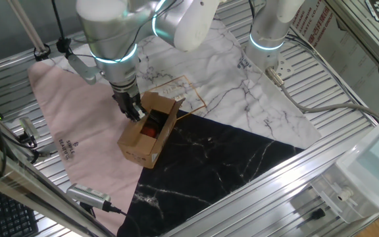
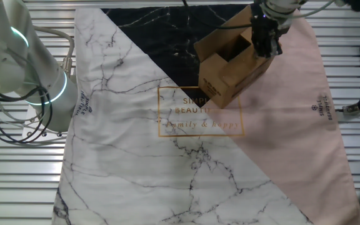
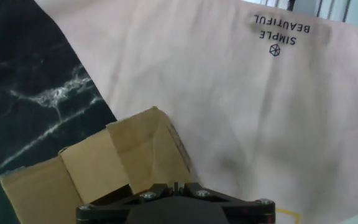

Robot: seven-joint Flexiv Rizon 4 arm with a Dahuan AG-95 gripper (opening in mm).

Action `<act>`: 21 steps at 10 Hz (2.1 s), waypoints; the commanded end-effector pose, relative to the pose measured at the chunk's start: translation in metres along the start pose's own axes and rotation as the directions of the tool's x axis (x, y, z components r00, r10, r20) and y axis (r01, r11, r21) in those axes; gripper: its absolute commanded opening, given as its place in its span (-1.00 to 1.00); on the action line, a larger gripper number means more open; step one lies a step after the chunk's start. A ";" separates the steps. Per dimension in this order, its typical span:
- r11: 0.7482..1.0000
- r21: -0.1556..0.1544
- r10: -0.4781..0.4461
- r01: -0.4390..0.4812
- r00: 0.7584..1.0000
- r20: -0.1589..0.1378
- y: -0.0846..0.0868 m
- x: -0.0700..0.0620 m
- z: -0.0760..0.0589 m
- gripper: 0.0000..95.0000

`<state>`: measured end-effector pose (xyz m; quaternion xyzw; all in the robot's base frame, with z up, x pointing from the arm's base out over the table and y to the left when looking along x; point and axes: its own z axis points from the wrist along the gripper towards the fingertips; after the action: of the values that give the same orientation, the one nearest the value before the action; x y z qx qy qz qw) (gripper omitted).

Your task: Cover the box

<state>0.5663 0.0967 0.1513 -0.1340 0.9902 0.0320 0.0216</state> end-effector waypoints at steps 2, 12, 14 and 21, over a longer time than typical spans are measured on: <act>1.000 0.002 0.002 -0.002 1.000 0.001 0.001 0.008 0.004 -1.00; 1.000 0.007 0.005 -0.005 1.000 0.003 0.005 0.023 0.015 -1.00; 1.000 0.001 0.006 -0.006 1.000 0.007 0.004 0.022 0.017 -1.00; 1.000 0.003 0.004 -0.004 1.000 0.003 0.003 0.021 0.020 -1.00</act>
<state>0.5455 0.0954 0.1313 -0.1319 0.9905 0.0307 0.0225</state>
